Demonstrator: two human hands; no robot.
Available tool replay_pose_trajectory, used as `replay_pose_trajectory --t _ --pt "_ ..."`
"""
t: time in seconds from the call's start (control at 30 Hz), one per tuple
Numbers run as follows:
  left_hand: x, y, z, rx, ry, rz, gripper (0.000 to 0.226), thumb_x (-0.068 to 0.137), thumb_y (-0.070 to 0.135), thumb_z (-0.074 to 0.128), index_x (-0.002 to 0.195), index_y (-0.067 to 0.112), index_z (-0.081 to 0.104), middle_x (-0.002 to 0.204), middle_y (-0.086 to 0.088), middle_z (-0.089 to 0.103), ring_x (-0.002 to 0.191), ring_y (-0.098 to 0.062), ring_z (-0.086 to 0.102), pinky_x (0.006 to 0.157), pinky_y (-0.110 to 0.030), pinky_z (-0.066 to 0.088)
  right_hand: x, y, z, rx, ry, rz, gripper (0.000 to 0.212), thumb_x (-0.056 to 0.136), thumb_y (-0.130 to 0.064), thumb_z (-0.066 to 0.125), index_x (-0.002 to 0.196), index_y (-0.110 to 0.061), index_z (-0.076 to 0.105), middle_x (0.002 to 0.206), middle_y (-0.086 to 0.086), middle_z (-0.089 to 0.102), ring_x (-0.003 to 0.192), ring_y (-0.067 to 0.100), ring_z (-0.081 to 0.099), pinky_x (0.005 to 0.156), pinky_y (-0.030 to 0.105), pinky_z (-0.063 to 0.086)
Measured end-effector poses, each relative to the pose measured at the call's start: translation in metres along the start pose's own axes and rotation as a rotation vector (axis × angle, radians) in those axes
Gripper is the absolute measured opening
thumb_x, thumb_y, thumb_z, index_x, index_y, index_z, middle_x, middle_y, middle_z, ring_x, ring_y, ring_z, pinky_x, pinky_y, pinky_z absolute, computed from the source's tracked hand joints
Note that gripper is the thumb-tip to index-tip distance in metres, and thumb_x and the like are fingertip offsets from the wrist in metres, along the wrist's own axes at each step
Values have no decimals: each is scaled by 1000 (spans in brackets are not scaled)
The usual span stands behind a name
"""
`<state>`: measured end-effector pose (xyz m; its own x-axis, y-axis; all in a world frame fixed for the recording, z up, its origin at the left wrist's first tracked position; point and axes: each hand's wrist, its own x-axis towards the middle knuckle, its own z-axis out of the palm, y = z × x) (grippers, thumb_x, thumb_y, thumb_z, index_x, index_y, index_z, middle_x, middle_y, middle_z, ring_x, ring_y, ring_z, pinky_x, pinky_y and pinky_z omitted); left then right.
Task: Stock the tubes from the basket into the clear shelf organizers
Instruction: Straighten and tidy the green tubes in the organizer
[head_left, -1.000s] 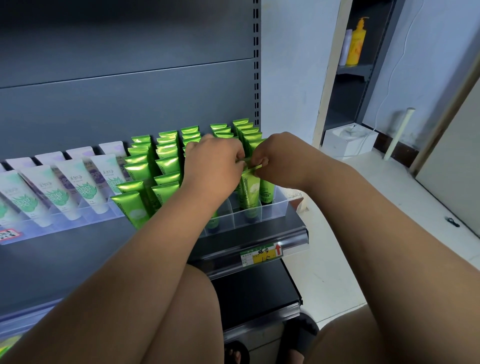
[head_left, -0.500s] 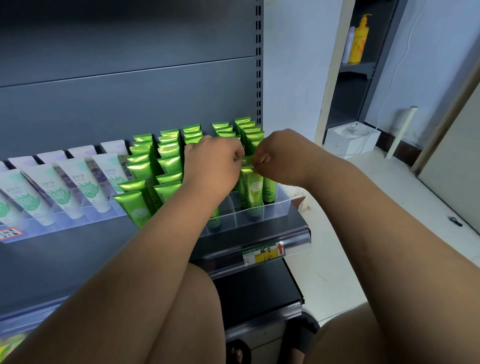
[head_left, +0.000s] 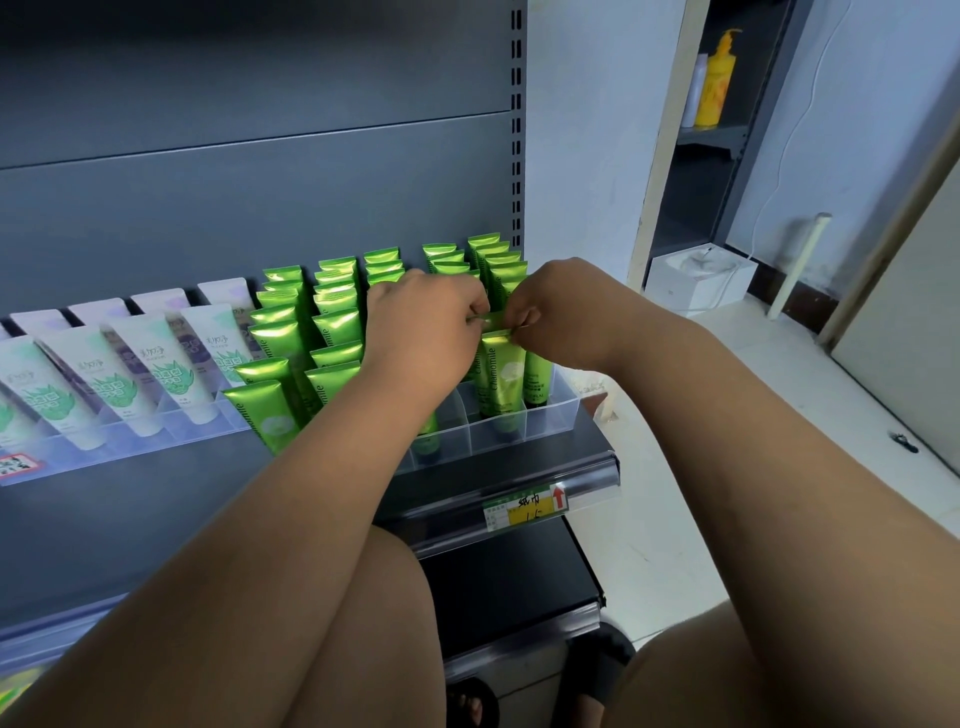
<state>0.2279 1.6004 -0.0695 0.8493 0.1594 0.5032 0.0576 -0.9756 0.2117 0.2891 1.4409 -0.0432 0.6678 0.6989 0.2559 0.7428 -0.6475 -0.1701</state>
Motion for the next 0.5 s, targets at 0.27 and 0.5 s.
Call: replay_pose_trajectory --t 0.27,0.5 --pt "-2 -3 -5 23 11 0 17 93 33 65 109 32 70 95 13 73 108 -21 58 101 -43 36 -2 0 -2 45 8 -12 27 87 -6 61 102 -16 81 102 0 76 95 21 65 90 38 55" --pt "-7 -2 -12 -18 26 -9 17 93 32 65 108 29 72 96 11 73 109 -23 57 102 -43 39 1 1 -2 63 -3 2 23 84 -12 59 92 -15 80 93 1 76 90 21 66 86 38 57"
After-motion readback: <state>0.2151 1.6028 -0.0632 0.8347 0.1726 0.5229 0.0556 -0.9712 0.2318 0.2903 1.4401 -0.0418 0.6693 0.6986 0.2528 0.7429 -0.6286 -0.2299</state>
